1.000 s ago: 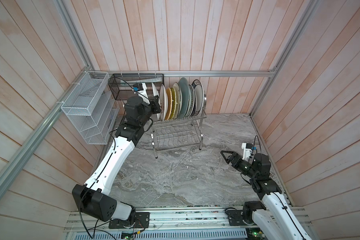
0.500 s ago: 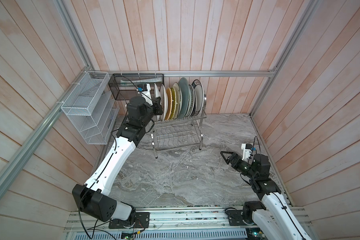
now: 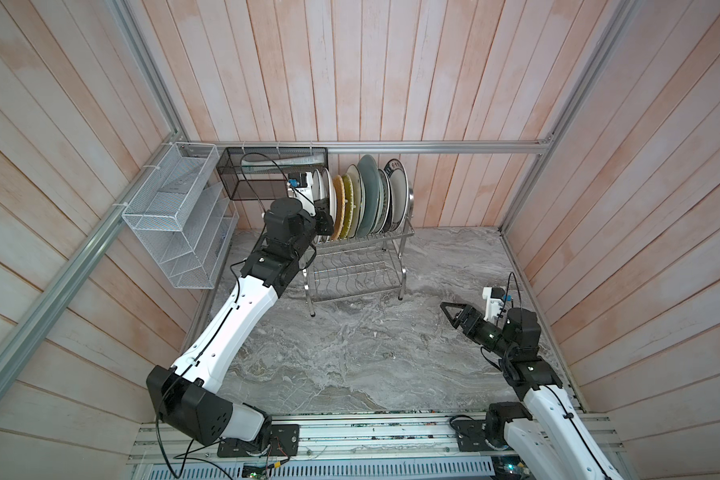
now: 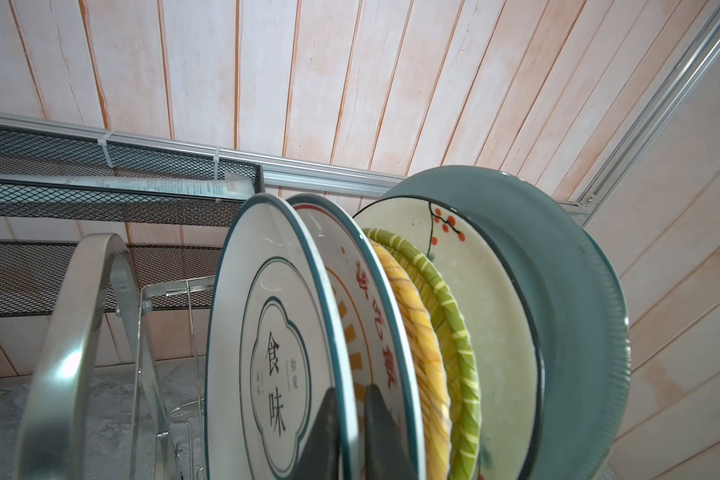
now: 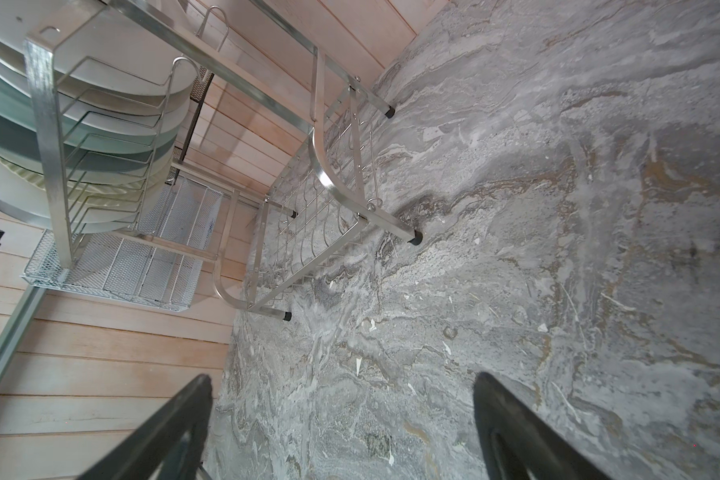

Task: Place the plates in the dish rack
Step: 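Lower the green-rimmed plate into the rack before the sunburst plate with the left gripper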

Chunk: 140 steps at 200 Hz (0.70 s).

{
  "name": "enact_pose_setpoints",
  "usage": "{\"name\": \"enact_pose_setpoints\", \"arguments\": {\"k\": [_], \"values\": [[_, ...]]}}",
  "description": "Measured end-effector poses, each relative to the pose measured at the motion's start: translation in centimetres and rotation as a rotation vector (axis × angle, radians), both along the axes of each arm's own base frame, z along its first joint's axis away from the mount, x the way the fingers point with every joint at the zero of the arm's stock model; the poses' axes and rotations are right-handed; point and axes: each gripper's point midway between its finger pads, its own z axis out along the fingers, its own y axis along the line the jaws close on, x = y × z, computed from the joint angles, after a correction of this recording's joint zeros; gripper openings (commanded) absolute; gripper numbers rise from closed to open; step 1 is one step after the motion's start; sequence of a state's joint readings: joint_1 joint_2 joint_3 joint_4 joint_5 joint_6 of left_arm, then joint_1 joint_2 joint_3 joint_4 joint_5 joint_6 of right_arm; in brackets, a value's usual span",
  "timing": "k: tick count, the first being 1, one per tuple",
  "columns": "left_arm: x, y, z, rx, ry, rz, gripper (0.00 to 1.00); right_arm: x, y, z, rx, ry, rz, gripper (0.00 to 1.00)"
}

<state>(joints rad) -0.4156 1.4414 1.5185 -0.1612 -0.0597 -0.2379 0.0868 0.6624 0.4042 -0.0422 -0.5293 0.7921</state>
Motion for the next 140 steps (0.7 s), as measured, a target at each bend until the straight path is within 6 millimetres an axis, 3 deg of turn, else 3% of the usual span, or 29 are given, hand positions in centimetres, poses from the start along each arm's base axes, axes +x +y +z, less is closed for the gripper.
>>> {"name": "enact_pose_setpoints", "arguments": {"k": [41,70,114,140], "values": [[-0.3,0.2,0.4,0.003,-0.012,0.004,0.34,-0.1,0.0,0.0,-0.001,0.002,0.0,0.98],[-1.1,0.5,1.7,-0.014,-0.036,0.0,0.35,-0.2,0.0,0.2,-0.007,-0.002,0.003,0.98],[-2.6,0.6,6.0,-0.051,-0.11,-0.022,0.37,-0.2,-0.1,1.7,-0.019,-0.029,0.002,0.98],[-4.7,1.2,8.4,-0.086,-0.152,-0.044,0.4,0.0,-0.4,3.9,-0.04,-0.072,-0.01,0.98]]}}
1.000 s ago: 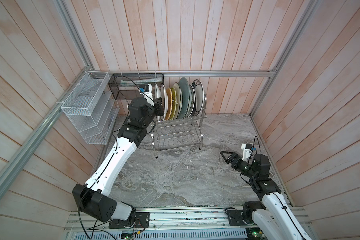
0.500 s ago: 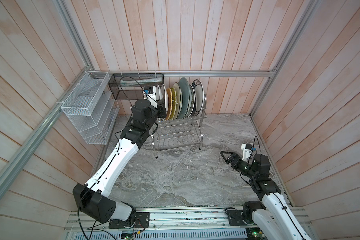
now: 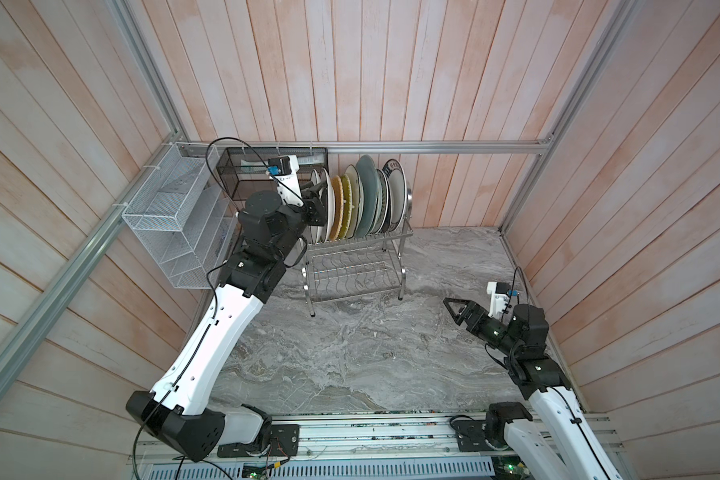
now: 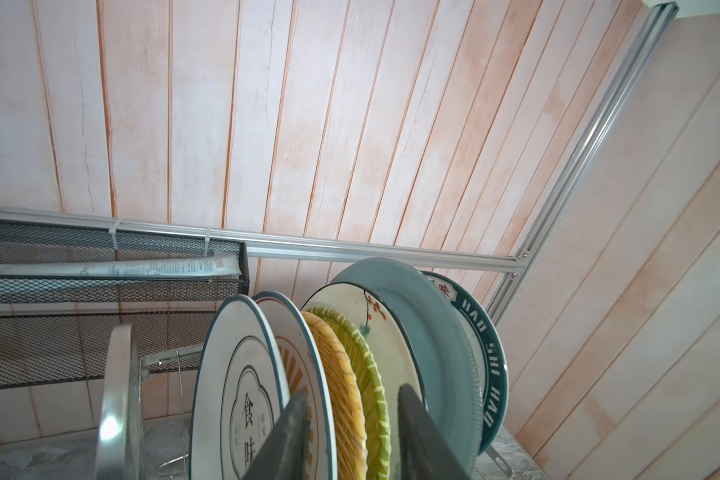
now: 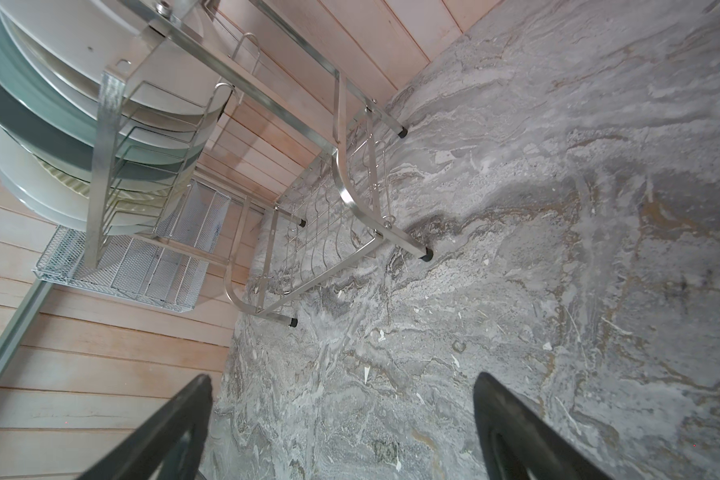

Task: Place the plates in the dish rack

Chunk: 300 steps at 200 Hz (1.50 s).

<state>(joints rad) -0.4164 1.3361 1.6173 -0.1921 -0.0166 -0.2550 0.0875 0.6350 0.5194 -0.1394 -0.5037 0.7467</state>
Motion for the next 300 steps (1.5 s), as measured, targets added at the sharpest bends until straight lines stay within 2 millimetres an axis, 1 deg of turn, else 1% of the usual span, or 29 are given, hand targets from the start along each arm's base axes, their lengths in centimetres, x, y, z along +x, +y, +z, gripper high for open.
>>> {"name": "enact_pose_setpoints", "arguments": {"k": [15,23,32,37,50,52,53,54,55,57,72,99,110,117,129,134,148,158,167,178,192,203,228,240,257,268,282,292,300], "values": [[-1.7,0.6,1.4,-0.018,-0.032,-0.016,0.42,0.2,-0.3,1.9,-0.018,-0.05,-0.011,0.98],[-3.0,0.9,1.9,-0.031,-0.051,-0.03,0.45,0.3,-0.4,3.0,-0.03,-0.076,-0.021,0.98],[-4.6,1.4,1.8,-0.044,-0.059,-0.046,0.51,0.5,-0.7,4.2,-0.041,-0.103,-0.033,0.98],[-5.5,1.5,1.6,-0.047,-0.064,-0.057,0.58,0.7,-0.9,4.8,-0.05,-0.117,-0.045,0.98],[-7.7,2.1,0.2,-0.051,-0.059,-0.083,0.74,1.1,-1.4,6.4,-0.072,-0.154,-0.08,0.98],[-8.1,2.1,-0.2,-0.059,-0.052,-0.09,0.81,1.2,-1.5,6.7,-0.074,-0.159,-0.085,0.98],[-8.3,2.2,-0.4,-0.063,-0.049,-0.09,0.89,1.3,-1.6,6.7,-0.075,-0.161,-0.088,0.98],[-8.4,2.2,-0.5,-0.062,-0.048,-0.091,0.94,1.3,-1.6,6.9,-0.078,-0.164,-0.092,0.98],[-8.6,2.3,-0.8,-0.056,-0.047,-0.093,0.97,1.3,-1.7,7.0,-0.079,-0.166,-0.096,0.98],[-8.9,2.4,-1.0,-0.057,-0.047,-0.093,0.99,1.4,-1.8,7.2,-0.084,-0.173,-0.104,0.98],[-10.7,3.3,-3.9,-0.064,-0.009,-0.092,1.0,2.2,-3.0,8.0,-0.123,-0.201,-0.173,0.98],[-12.8,5.1,-9.7,-0.08,0.079,-0.04,1.0,3.6,-5.5,7.5,-0.228,-0.232,-0.304,0.98],[-13.2,5.9,-12.3,-0.095,0.121,-0.006,1.0,4.1,-6.2,6.6,-0.27,-0.252,-0.342,0.98],[-13.2,6.4,-13.9,-0.108,0.148,0.02,1.0,4.4,-6.7,5.7,-0.297,-0.261,-0.365,0.98],[-12.9,7.3,-17.4,-0.128,0.21,0.079,1.0,4.7,-7.5,3.4,-0.348,-0.263,-0.403,0.98],[-12.6,7.7,-18.8,-0.133,0.234,0.106,1.0,4.8,-7.9,2.5,-0.368,-0.263,-0.417,0.98],[-11.6,9.0,-23.7,-0.135,0.321,0.211,1.0,4.8,-9.0,-0.2,-0.434,-0.258,-0.466,0.98],[-10.7,10.4,-27.4,-0.123,0.395,0.317,1.0,4.8,-10.0,-1.8,-0.484,-0.254,-0.507,0.98],[-10.0,11.7,-29.8,-0.108,0.443,0.407,1.0,4.9,-10.7,-2.8,-0.525,-0.248,-0.54,0.98],[-9.2,13.2,-31.9,-0.084,0.478,0.506,1.0,5.2,-11.7,-3.8,-0.573,-0.239,-0.575,0.98],[-8.3,15.0,-33.1,-0.076,0.469,0.614,1.0,5.6,-12.8,-4.7,-0.614,-0.229,-0.611,0.98],[-7.8,16.2,-33.4,-0.074,0.443,0.677,1.0,5.7,-13.5,-5.3,-0.637,-0.229,-0.635,0.98],[-7.3,19.8,-34.2,-0.05,0.365,0.832,1.0,5.6,-14.7,-7.0,-0.685,-0.234,-0.67,0.98],[-7.5,21.5,-35.4,-0.034,0.355,0.888,1.0,5.7,-15.3,-8.0,-0.704,-0.221,-0.678,0.98],[-8.2,23.6,-37.7,-0.005,0.347,0.948,1.0,5.7,-16.3,-9.2,-0.722,-0.205,-0.701,0.98],[-8.7,24.2,-39.1,0.024,0.347,0.961,1.0,5.7,-16.8,-9.9,-0.726,-0.199,-0.714,0.98],[-8.9,24.3,-40.7,0.073,0.353,0.948,1.0,5.7,-17.1,-10.7,-0.732,-0.19,-0.721,0.98],[-8.6,23.9,-41.0,0.1,0.344,0.916,1.0,5.9,-17.2,-10.8,-0.741,-0.195,-0.721,0.98],[-8.2,23.7,-40.6,0.112,0.32,0.898,1.0,6.1,-17.3,-10.6,-0.747,-0.208,-0.724,0.98]]}}
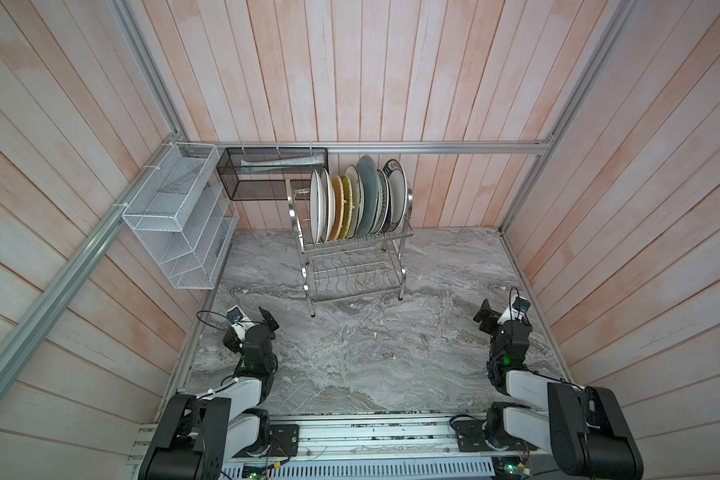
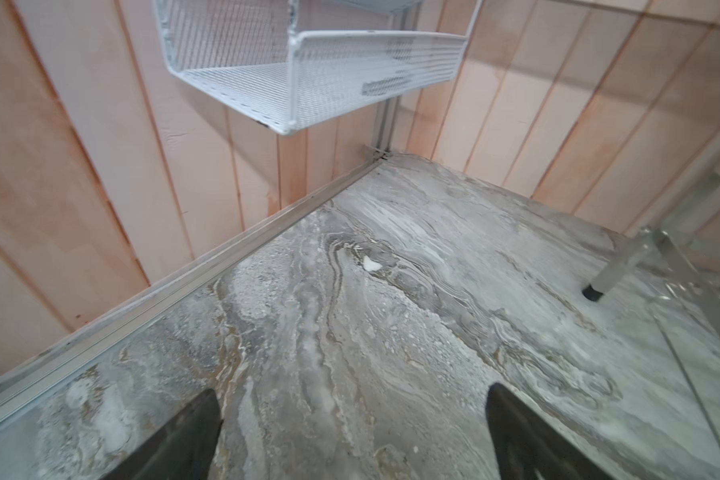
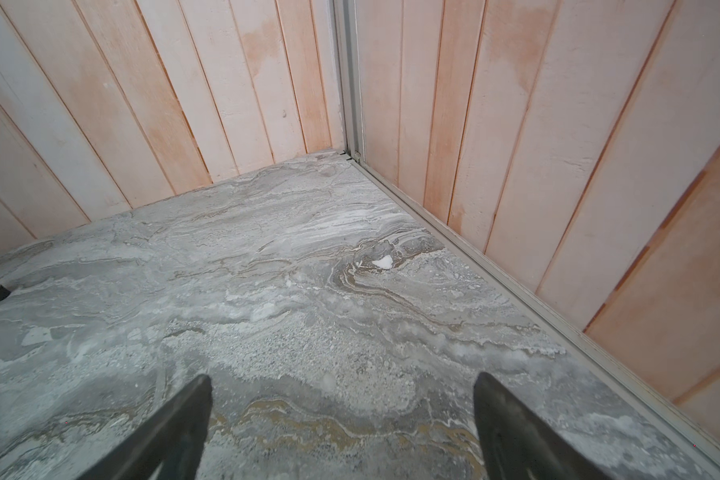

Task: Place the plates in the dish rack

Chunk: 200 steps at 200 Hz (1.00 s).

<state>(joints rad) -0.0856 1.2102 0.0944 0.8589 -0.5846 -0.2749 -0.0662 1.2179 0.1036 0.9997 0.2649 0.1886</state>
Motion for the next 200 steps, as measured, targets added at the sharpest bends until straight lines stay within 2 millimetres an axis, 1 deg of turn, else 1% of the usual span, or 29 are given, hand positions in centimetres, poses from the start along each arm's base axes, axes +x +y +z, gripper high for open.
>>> {"name": "enact_pose_setpoints", "arguments": {"k": [15,29,50,57,75,90,101,115,121,137,150,200], "values": [[1.0,-0.4,1.1,0.026,-0.041,-0.039,1.0,0.5,-0.2,0.2,-0.008,-0.015,-0.002,0.98],[2.1,-0.6,1.6,0.049,-0.073,-0.069,1.0,1.3,-0.5,0.2,-0.007,-0.024,-0.009,0.98],[3.3,-1.6,0.8,0.088,-0.044,-0.146,1.0,1.7,-0.5,-0.5,-0.009,-0.019,-0.005,0.98],[3.6,-1.9,1.1,0.094,-0.053,-0.171,1.0,1.8,-0.3,-0.5,-0.009,-0.016,0.006,0.98],[4.4,-2.8,2.2,0.113,-0.094,-0.23,1.0,2.3,0.1,0.1,-0.025,-0.034,0.034,0.98],[5.5,-3.3,2.1,0.127,-0.093,-0.267,1.0,3.0,0.8,0.4,-0.037,-0.048,0.069,0.98],[6.2,-3.7,1.6,0.126,-0.068,-0.295,1.0,3.4,1.3,-0.2,-0.053,-0.037,0.089,0.98],[6.5,-3.9,1.9,0.131,-0.081,-0.313,1.0,3.7,2.2,-1.4,-0.07,0.004,0.117,0.98],[6.5,-4.0,1.9,0.131,-0.08,-0.319,1.0,3.8,2.4,-1.5,-0.072,0.015,0.127,0.98],[7.1,-3.8,1.7,0.125,-0.061,-0.326,1.0,4.4,2.6,-0.6,-0.081,-0.005,0.134,0.98],[7.6,-3.7,2.1,0.125,-0.067,-0.327,1.0,4.6,2.6,-0.2,-0.086,-0.02,0.134,0.98],[7.8,-3.8,1.9,0.12,-0.053,-0.341,1.0,4.6,2.7,-0.5,-0.1,0.001,0.141,0.98]]}}
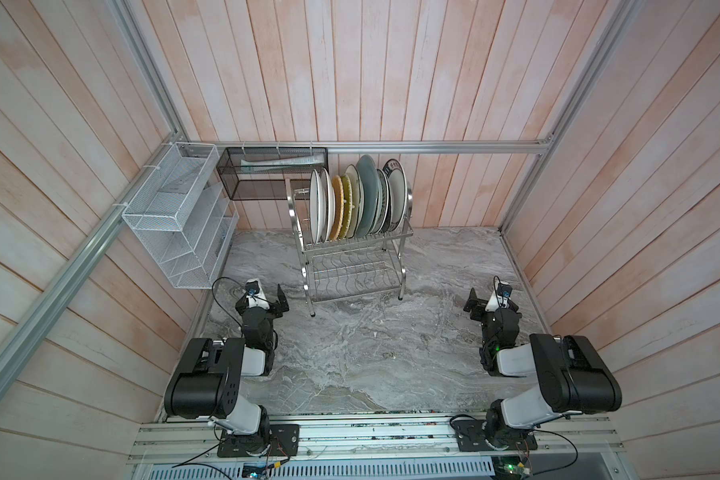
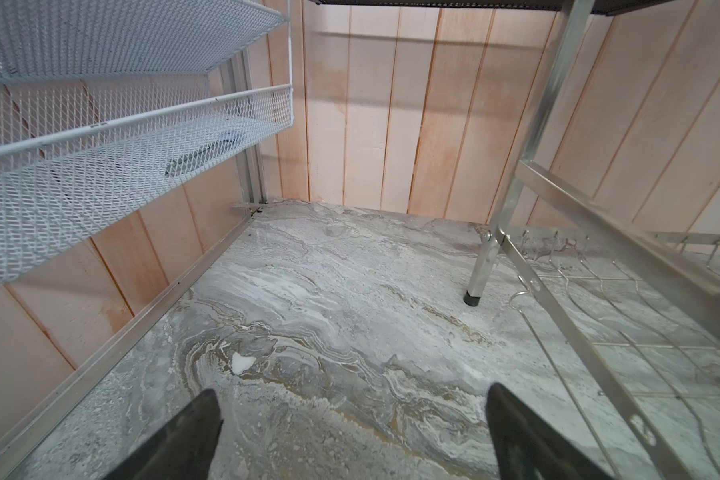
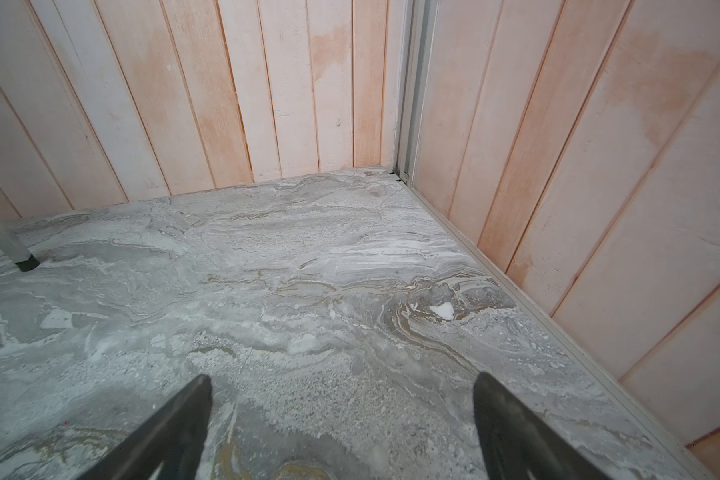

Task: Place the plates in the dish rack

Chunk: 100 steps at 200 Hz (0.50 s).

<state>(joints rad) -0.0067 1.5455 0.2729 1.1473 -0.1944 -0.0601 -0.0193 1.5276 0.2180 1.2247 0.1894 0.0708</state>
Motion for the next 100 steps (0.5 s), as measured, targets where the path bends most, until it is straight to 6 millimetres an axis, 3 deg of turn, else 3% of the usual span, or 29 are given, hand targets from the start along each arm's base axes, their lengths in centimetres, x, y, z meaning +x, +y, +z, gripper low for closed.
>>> {"name": "enact_pose_setpoints", "arguments": {"k": [100], "values": [[-0.01,-0.09,-0.17,0.0,0.007,-0.005,1.0,-0.03,0.01,-0.17,-0.005,0.008,0.002,0.98]]}}
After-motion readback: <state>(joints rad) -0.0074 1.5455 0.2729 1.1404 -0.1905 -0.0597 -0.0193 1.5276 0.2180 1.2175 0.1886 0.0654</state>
